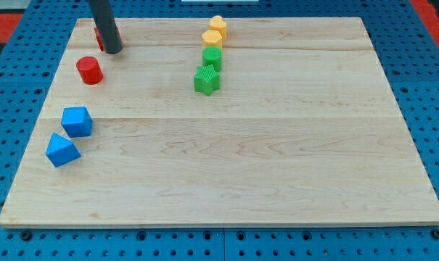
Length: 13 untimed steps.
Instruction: Push the red circle towards center
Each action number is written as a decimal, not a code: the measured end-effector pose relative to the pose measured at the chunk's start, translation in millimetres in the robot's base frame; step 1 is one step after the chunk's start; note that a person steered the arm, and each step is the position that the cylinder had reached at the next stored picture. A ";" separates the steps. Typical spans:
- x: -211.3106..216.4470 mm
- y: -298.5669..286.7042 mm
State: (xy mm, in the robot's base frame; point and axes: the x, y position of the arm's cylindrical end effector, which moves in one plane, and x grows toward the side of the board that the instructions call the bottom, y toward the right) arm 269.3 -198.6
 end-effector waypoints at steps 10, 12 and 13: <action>60.9 -56.6; 80.0 -46.7; 86.7 -23.4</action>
State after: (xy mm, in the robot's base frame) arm 356.0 -222.0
